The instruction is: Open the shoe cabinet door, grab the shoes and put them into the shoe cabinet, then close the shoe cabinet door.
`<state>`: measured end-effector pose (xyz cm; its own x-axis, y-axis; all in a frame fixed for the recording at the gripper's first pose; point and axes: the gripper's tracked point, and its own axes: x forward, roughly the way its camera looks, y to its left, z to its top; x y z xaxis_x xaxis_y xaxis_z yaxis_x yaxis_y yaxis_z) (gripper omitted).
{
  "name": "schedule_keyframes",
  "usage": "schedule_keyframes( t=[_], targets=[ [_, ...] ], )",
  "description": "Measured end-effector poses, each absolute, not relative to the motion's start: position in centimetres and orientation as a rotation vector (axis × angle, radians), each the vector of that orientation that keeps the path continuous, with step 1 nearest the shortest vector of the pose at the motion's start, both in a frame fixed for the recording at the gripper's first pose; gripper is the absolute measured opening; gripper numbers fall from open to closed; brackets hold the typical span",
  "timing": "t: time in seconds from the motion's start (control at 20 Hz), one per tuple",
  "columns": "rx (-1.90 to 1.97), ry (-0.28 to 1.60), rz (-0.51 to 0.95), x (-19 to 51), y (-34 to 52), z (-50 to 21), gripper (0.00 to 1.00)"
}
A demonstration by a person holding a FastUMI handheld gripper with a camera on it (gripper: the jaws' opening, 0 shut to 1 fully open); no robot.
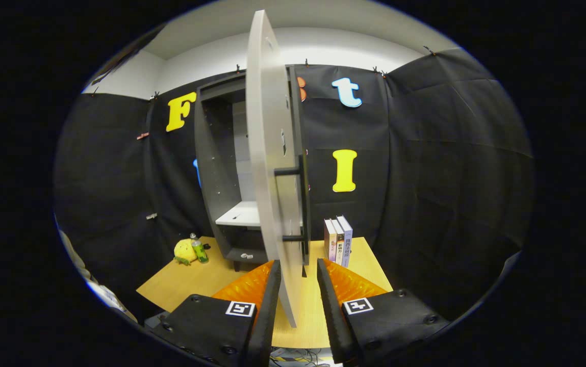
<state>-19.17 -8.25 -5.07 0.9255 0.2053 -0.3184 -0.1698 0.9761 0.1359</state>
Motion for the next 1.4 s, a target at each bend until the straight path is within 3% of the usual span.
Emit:
schedule_keyframes(
  t=[0.1, 0.15, 0.2, 0.35, 0.55, 0.9, 1.2, 1.3, 1.4],
  targets=[
    [0.016, 0.409, 0.289, -21.5, -6.6, -7.4, 0.61],
    [-0.014, 0.429, 0.341, -22.4, -5.3, -8.3, 0.78],
    [-0.026, 0.451, 0.391, -23.2, -3.7, -9.0, 0.82],
    [-0.028, 0.542, 0.516, -24.4, 0.6, -11.9, 0.78],
    [-0.029, 0.64, 0.556, -23.4, 5.0, -17.0, 0.93],
    [0.08, 0.837, 0.544, -20.9, 13.9, -28.8, 0.92],
    [0.117, 0.97, 0.31, -17.7, 15.3, -39.3, 0.9],
    [0.102, 0.997, 0.281, -17.3, 16.0, -41.9, 0.8],
    [0.099, 1.011, 0.244, -16.7, 16.6, -44.2, 0.78]
  ],
)
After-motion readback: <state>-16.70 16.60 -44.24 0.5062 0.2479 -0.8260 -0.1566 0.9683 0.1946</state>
